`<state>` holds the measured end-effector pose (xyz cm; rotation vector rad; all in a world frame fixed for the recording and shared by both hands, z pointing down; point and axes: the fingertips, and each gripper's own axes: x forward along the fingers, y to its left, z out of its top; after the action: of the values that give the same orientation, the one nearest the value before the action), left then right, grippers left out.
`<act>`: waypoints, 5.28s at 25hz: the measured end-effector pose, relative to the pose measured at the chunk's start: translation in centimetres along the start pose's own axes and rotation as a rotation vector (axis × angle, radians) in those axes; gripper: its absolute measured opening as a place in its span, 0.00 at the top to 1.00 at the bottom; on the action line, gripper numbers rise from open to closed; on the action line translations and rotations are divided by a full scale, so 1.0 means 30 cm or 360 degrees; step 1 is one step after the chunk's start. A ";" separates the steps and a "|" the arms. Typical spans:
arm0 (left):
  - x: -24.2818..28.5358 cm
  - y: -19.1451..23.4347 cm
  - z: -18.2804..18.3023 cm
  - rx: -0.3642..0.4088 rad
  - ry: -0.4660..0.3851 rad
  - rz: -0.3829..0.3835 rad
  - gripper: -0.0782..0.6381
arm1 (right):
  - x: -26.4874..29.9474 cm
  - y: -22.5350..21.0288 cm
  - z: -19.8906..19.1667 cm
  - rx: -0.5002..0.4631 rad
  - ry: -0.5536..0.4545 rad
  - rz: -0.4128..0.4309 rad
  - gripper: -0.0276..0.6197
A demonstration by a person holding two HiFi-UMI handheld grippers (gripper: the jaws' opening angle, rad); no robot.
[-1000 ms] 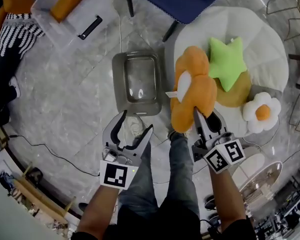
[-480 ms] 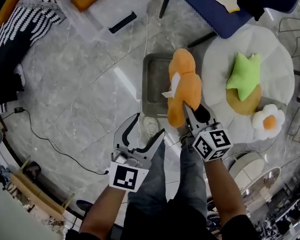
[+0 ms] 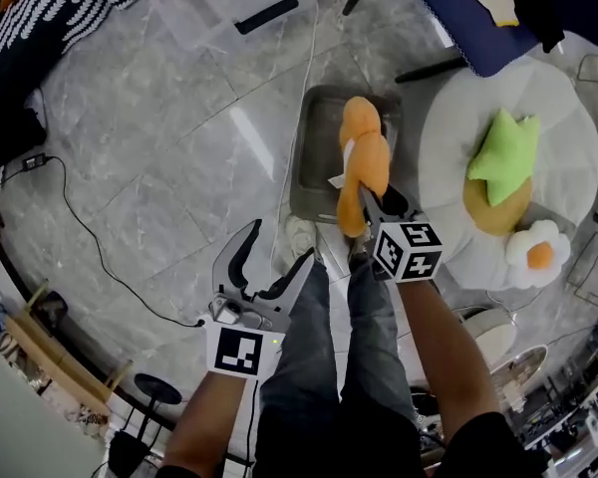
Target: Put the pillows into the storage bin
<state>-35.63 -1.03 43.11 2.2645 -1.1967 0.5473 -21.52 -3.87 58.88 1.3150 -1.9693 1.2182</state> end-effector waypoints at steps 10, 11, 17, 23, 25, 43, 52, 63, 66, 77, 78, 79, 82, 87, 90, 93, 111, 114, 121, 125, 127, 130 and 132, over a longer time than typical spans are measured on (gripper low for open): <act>0.031 -0.017 -0.137 -0.0111 0.0061 0.0124 0.43 | 0.138 -0.211 -0.127 0.0072 0.0216 -0.0052 0.74; 0.034 -0.018 -0.149 -0.0110 0.0078 0.0130 0.43 | 0.153 -0.237 -0.139 0.0119 0.0217 -0.0065 0.74; 0.050 0.014 -0.207 -0.0091 0.0168 0.0168 0.43 | 0.242 -0.344 -0.225 0.0351 0.0195 -0.0111 0.74; 0.089 0.010 -0.241 -0.0062 0.0222 0.0157 0.43 | 0.289 -0.428 -0.277 0.0391 0.0146 -0.0162 0.73; 0.105 0.001 -0.249 -0.0063 0.0231 0.0153 0.43 | 0.296 -0.440 -0.270 0.0344 0.0135 -0.0196 0.69; 0.162 -0.121 -0.190 -0.0077 0.0214 0.0127 0.43 | 0.205 -0.516 -0.132 0.0287 0.0074 -0.0238 0.49; 0.199 -0.156 -0.119 -0.0024 0.0172 0.0060 0.43 | 0.025 -0.504 -0.089 0.0237 0.0037 -0.0225 0.52; 0.199 -0.107 -0.081 0.0106 0.0101 0.0029 0.43 | -0.097 -0.461 -0.098 0.0308 -0.0019 -0.0202 0.56; 0.186 -0.093 -0.082 0.0049 0.0119 0.0053 0.43 | -0.103 -0.435 -0.083 0.0274 -0.0012 -0.0189 0.56; 0.142 -0.124 0.084 0.0113 -0.0009 -0.0079 0.43 | -0.350 -0.281 0.145 0.0264 -0.0346 -0.0173 0.58; 0.129 -0.143 0.126 0.0131 -0.0028 -0.0109 0.44 | -0.413 -0.268 0.176 0.0268 -0.0405 -0.0185 0.59; 0.112 -0.166 0.172 0.0156 -0.0052 -0.0142 0.44 | -0.482 -0.255 0.204 0.0266 -0.0461 -0.0199 0.59; 0.022 -0.259 0.323 0.0237 -0.0133 -0.0239 0.45 | -0.721 -0.208 0.259 0.0263 -0.0596 -0.0250 0.62; -0.158 -0.394 0.620 0.0328 -0.0279 -0.0364 0.45 | -1.126 -0.089 0.376 0.0237 -0.0849 -0.0326 0.67; -0.233 -0.451 0.807 0.0393 -0.0391 -0.0419 0.45 | -1.328 -0.047 0.467 0.0200 -0.1038 -0.0383 0.67; -0.268 -0.512 0.956 0.0503 -0.0505 -0.0474 0.46 | -1.514 -0.040 0.528 0.0107 -0.1200 -0.0487 0.68; -0.028 -1.450 0.855 0.0528 -0.0434 -0.0804 0.46 | -2.098 -0.702 0.048 0.0147 -0.1161 -0.1019 0.68; 0.061 -1.615 0.759 0.0530 -0.0374 -0.0842 0.46 | -2.127 -0.888 -0.099 0.0233 -0.1037 -0.1078 0.68; 0.245 -1.896 0.516 0.0588 -0.0209 -0.0943 0.46 | -2.101 -1.225 -0.413 0.0364 -0.0859 -0.1145 0.68; 0.333 -1.975 0.365 0.0672 -0.0101 -0.0994 0.46 | -2.001 -1.388 -0.582 0.0567 -0.0769 -0.1130 0.68; 0.378 -1.995 0.296 0.0716 -0.0045 -0.1015 0.46 | -1.938 -1.476 -0.671 0.0755 -0.0755 -0.1115 0.68; 0.450 -2.010 0.191 0.0747 0.0028 -0.1046 0.46 | -1.846 -1.627 -0.820 0.0997 -0.0728 -0.1154 0.68; 0.491 -2.024 0.107 0.0770 0.0085 -0.1070 0.46 | -1.787 -1.720 -0.928 0.1117 -0.0687 -0.1180 0.68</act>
<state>23.60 16.65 33.55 2.8212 -0.2249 0.6609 45.43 38.42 52.70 2.5292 -1.0423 1.3259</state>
